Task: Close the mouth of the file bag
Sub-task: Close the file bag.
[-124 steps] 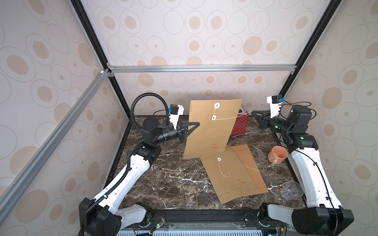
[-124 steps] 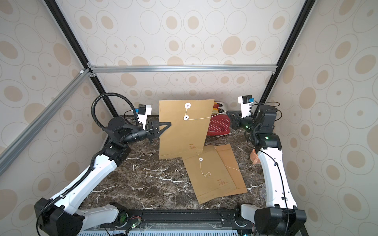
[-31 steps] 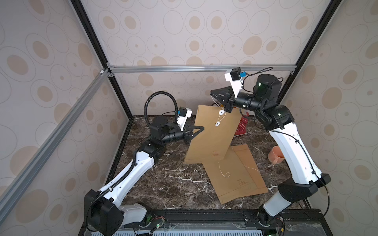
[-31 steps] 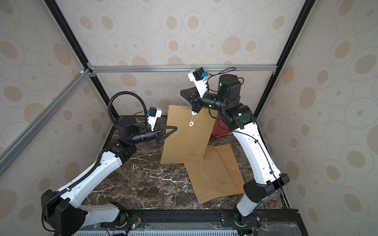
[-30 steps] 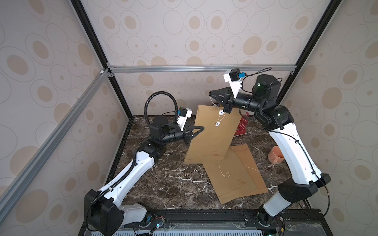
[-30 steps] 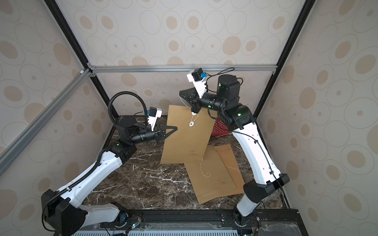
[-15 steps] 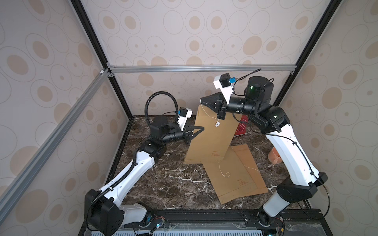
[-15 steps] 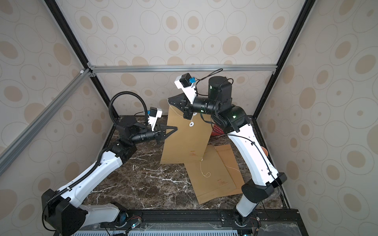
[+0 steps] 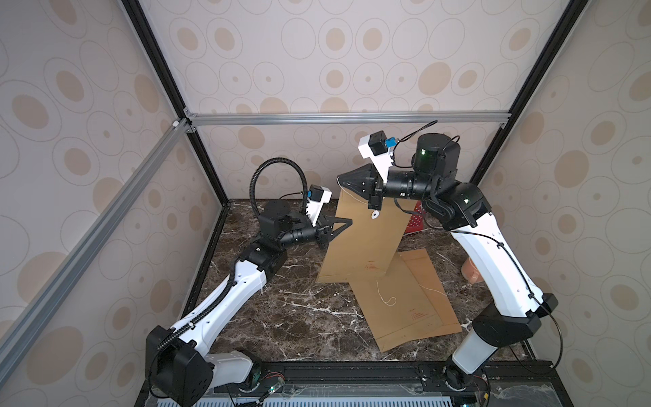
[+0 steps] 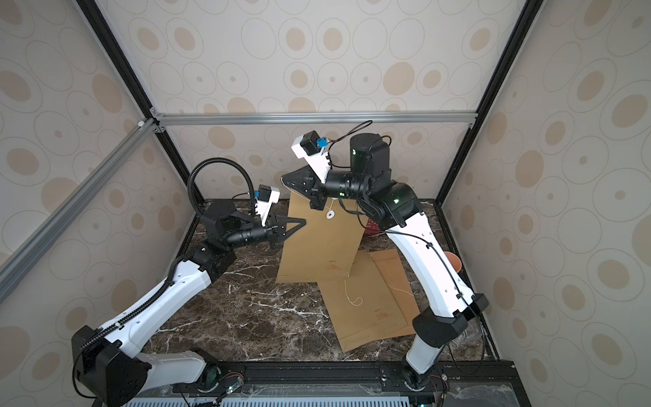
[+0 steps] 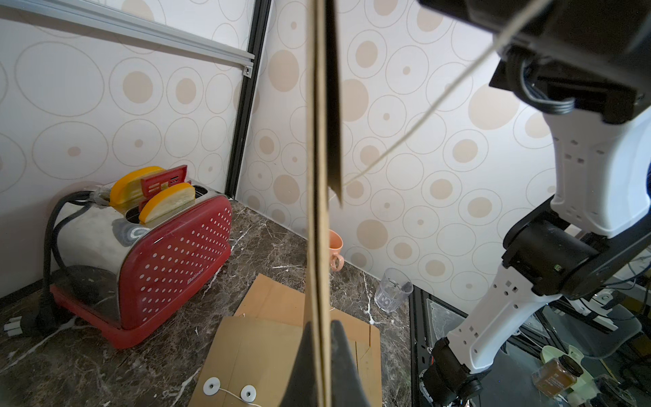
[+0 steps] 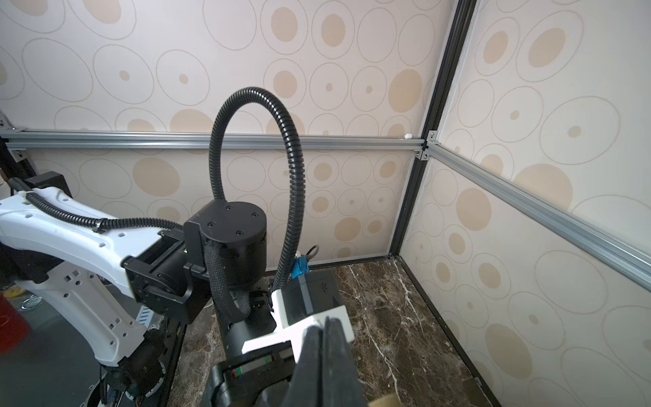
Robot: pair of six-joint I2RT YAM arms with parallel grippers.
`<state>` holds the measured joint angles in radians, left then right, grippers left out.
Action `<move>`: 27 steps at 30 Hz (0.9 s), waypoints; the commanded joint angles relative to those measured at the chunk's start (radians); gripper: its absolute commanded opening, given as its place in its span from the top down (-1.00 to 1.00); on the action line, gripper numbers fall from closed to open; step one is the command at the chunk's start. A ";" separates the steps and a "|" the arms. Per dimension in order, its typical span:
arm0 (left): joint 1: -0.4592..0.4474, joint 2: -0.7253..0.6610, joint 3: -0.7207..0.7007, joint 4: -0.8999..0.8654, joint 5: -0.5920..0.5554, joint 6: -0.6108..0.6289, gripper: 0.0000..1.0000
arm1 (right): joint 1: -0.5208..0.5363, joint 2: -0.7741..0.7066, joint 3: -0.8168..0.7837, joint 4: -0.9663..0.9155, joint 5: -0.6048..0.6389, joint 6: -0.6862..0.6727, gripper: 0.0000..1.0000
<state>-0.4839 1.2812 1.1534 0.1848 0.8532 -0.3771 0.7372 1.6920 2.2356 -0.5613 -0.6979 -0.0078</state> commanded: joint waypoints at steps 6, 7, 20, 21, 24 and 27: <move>-0.012 -0.006 0.058 0.001 0.004 0.029 1.00 | 0.046 0.068 0.054 -0.015 -0.007 0.021 1.00; -0.010 -0.005 0.058 0.001 0.004 0.029 1.00 | 0.051 0.074 0.055 -0.010 -0.014 0.027 1.00; -0.011 -0.006 0.057 -0.003 0.001 0.029 1.00 | 0.088 0.081 0.069 0.003 -0.011 0.030 1.00; -0.012 -0.008 0.057 -0.004 0.002 0.029 1.00 | 0.087 0.068 0.032 0.010 -0.002 0.027 1.00; -0.011 -0.018 0.057 -0.008 -0.007 0.020 1.00 | 0.084 0.016 -0.048 0.019 0.094 0.013 1.00; -0.011 -0.025 0.059 0.011 -0.003 -0.016 1.00 | 0.067 -0.047 -0.155 0.050 0.185 0.020 1.00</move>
<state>-0.4847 1.2812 1.1660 0.1471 0.8337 -0.3801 0.8143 1.7065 2.1452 -0.5373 -0.6323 0.0166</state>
